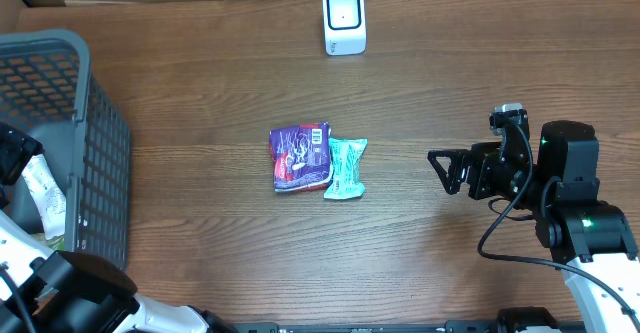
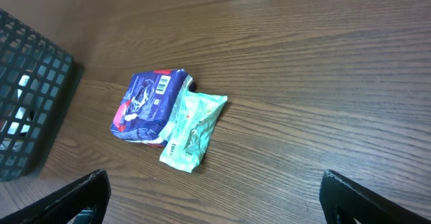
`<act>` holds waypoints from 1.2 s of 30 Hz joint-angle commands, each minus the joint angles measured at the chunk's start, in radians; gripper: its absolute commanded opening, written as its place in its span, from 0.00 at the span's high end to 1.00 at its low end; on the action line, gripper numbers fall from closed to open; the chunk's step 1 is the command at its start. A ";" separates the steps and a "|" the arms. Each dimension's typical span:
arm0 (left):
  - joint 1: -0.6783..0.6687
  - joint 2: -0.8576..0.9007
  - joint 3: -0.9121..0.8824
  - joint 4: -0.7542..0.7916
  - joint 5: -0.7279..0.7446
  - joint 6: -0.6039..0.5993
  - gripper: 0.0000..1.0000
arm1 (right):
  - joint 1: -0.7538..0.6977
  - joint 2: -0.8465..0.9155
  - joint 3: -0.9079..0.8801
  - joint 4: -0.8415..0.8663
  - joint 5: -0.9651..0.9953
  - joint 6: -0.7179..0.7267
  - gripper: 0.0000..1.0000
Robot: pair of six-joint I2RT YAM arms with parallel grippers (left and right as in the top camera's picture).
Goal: Scan the item barcode
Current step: 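Reach the left gripper into the basket and grasp the white tube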
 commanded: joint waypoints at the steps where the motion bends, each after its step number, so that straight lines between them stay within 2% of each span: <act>1: 0.005 0.003 -0.004 -0.006 -0.021 -0.022 0.14 | 0.007 -0.003 0.034 0.013 -0.013 0.003 0.01; 9: 0.005 0.003 -0.045 -0.017 -0.071 -0.043 0.14 | 0.007 -0.003 0.034 0.020 -0.018 0.007 0.00; 21: 0.005 -0.002 -0.214 0.075 -0.095 -0.038 0.14 | 0.007 -0.003 0.034 0.020 -0.017 0.006 0.00; 36: 0.003 -0.014 -0.231 0.090 -0.061 -0.001 0.15 | 0.007 -0.003 0.034 0.043 -0.043 0.022 0.00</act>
